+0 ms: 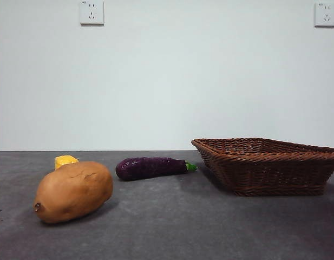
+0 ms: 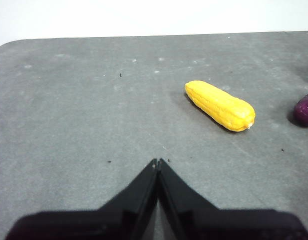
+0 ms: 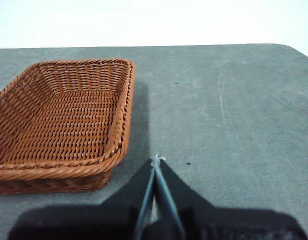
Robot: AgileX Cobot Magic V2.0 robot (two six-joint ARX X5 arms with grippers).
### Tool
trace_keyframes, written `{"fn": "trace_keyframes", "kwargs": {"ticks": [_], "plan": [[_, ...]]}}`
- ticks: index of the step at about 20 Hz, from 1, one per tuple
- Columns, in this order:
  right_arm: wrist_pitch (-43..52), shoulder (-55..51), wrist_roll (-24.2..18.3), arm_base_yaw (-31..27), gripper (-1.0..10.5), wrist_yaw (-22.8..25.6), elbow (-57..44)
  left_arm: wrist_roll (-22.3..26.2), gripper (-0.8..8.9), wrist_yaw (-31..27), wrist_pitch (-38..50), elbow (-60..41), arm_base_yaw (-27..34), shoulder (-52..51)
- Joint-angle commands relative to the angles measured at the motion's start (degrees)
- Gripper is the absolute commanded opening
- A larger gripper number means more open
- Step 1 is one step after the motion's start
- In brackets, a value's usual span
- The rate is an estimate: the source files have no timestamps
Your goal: Help me put the vegetables on the table into the basket
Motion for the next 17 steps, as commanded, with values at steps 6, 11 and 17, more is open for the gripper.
{"fn": "trace_keyframes", "kwargs": {"ticks": [6,11,17], "plan": [[0.22,-0.15,4.26,0.04,0.0,-0.42,-0.57,-0.35,-0.04,-0.15,0.37,-0.59,0.17,0.02],[0.2,-0.13,10.62,0.04,0.0,-0.44,-0.57,-0.37,-0.04,-0.17,0.35,-0.59,0.17,0.04],[-0.11,-0.13,18.1,0.04,-0.1,-1.07,-0.26,-0.33,-0.04,-0.17,0.42,-0.59,0.17,0.35]]}}
